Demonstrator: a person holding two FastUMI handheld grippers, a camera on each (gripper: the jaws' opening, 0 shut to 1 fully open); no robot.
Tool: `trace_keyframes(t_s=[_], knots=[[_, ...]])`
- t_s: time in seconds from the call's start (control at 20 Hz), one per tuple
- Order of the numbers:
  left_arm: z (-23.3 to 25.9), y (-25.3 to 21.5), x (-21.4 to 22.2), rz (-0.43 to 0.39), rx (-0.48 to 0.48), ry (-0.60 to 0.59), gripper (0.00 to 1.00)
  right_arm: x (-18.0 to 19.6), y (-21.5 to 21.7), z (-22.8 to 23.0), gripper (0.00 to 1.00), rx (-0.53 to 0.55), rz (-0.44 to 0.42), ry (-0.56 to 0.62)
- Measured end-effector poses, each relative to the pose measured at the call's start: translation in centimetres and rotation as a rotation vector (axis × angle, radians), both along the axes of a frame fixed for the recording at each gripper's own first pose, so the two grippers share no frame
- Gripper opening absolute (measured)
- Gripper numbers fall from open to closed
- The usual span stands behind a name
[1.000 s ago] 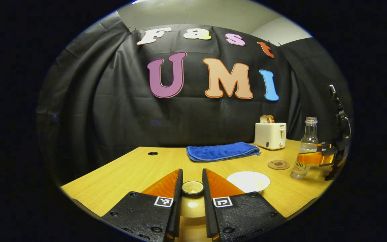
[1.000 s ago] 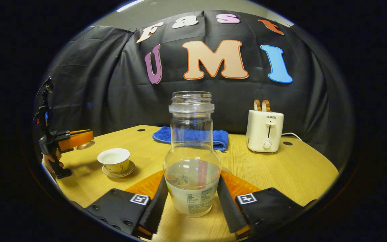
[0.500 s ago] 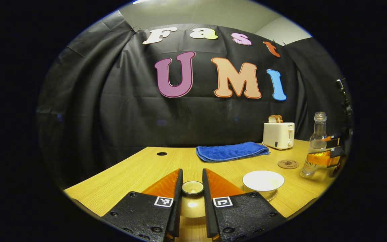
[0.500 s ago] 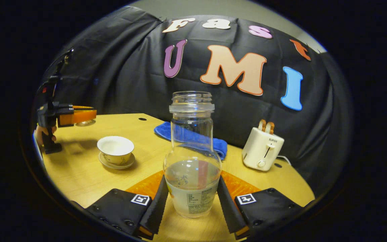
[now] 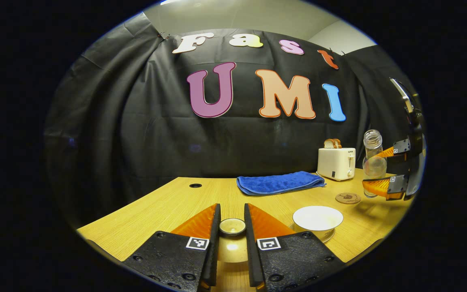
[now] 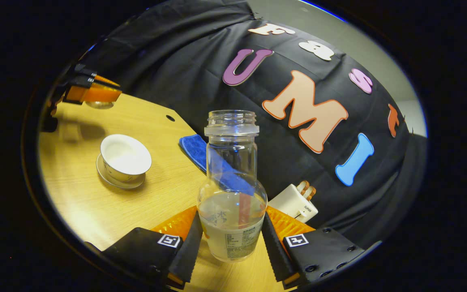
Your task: Open the teacup lid with one hand, grasp the water bottle and pour water into the teacup with the other hand; after pouring, place the water bottle on the coaster and then close the teacup lid.
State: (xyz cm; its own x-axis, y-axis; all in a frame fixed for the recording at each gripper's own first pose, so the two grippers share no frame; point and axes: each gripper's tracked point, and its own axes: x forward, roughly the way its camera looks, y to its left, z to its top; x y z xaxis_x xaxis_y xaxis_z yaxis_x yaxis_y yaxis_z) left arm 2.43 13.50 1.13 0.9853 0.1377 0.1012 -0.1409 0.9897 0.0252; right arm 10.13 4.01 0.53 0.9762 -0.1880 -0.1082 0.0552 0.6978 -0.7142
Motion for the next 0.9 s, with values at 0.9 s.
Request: trace_keyframes(t_s=[0.9], knots=[[0.4,0.2,-0.2,0.012,-0.001,0.002,0.28,2.7,1.2,-3.4,0.77,-0.605,0.044,0.162]])
